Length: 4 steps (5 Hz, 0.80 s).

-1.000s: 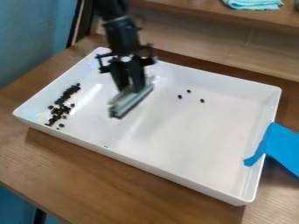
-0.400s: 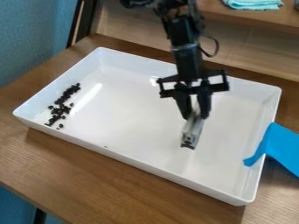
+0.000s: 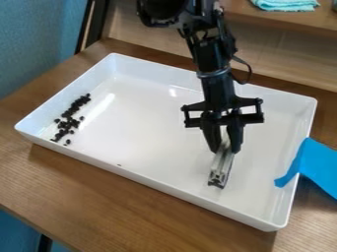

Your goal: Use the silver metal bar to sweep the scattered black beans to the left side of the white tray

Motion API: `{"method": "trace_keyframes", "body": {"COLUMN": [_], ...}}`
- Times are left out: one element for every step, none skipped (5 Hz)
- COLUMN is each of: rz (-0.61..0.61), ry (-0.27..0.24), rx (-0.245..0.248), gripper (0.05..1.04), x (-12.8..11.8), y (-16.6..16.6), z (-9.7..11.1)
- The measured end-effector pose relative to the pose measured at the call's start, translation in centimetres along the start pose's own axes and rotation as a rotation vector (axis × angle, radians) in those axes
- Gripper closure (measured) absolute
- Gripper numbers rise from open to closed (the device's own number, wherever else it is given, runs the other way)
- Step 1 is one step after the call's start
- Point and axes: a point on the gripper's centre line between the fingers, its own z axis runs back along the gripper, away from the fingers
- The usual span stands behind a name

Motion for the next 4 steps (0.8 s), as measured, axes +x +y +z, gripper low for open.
{"method": "trace_keyframes", "body": {"rz": [-0.022,-0.046,-0.059,-0.072], "ry": [-0.008,-0.015,-0.014,-0.039], "rx": [0.001,0.003,0.0,0.0], "gripper": [0.75,0.75,0.75,0.75], "x": [-0.7,-1.2,-2.0,-2.3], "y": [0.3,1.1,2.3,3.3], "z": [0.0,-0.2,0.1,0.0]}}
